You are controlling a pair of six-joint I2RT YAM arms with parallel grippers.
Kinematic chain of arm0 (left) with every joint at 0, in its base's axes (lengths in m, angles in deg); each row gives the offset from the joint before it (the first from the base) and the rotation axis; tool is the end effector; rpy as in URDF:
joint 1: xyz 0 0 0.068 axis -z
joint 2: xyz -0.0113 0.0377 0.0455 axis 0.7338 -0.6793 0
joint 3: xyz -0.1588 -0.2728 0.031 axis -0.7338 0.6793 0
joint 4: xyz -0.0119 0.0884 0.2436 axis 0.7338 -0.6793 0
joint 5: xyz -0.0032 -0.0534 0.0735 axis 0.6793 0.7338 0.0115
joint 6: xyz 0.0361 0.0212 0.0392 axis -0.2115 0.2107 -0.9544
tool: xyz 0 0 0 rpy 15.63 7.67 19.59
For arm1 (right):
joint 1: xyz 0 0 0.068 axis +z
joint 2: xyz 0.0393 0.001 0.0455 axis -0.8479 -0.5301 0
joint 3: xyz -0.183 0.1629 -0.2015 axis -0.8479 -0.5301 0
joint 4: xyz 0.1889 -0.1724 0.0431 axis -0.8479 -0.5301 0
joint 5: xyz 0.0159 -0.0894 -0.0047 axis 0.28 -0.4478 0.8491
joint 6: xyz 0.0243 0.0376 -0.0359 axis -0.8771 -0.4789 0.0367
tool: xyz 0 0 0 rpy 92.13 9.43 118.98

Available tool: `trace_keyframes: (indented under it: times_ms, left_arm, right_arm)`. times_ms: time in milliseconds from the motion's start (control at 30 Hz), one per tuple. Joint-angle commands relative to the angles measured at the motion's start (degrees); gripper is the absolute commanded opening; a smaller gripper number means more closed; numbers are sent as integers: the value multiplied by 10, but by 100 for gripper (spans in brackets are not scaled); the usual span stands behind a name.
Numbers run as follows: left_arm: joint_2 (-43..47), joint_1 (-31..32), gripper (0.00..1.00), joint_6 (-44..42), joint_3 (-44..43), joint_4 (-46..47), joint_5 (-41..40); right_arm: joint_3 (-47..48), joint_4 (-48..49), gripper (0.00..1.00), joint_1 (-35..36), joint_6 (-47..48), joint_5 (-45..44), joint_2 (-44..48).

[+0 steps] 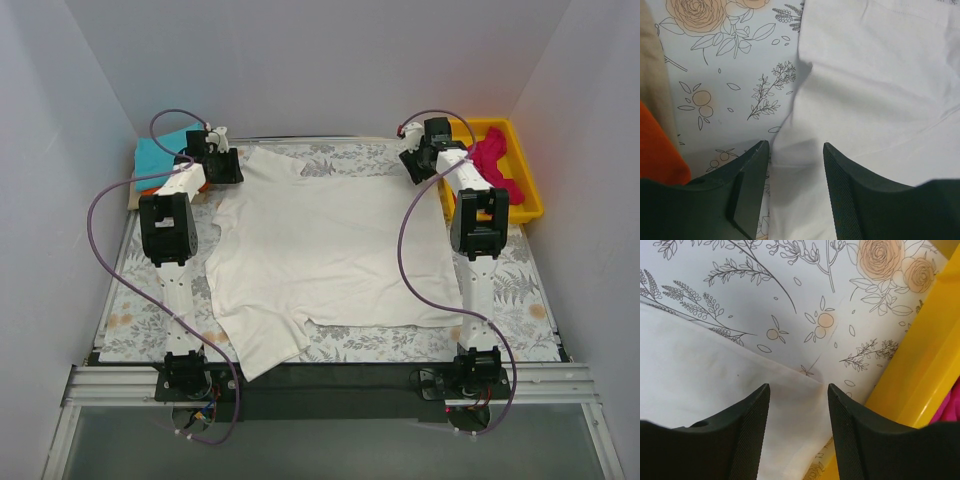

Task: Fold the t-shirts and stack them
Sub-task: Flatten the tshirt out

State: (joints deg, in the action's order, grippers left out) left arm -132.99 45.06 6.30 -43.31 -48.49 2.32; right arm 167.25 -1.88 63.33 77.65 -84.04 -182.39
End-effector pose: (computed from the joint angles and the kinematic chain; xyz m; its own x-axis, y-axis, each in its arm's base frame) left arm 0.5725 0.0078 0.1795 -0.7134 -0.5682 -0.4102 -0.2663 0.7612 -0.5913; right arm 0.5850 0.0560 0.1959 -0.6009 -0.5414 -0.5881 -0.4640 0.8353 -0.2949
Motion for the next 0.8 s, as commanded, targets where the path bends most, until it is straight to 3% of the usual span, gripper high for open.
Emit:
trace_keyframes:
  times_ms: [0,133,233,433,767]
  left_arm:
    - [57,2,45,7,10,12,3]
    - [59,0,48,12,13,12,-2]
    - [54,3,49,13,16,8,5]
    - [16,14,49,-4,-18,-15,-17]
    - [-56,14,48,4,-118,-33,-36]
  right_arm:
    - [15,10,49,-6,-29,-15,-23]
    - [-11,-4,47,-12,-51,4,-25]
    - [3,-24,36,-15,-56,8,-35]
    - [8,-48,1,-16,-43,20,-42]
    - [5,-46,1,-16,-29,43,-36]
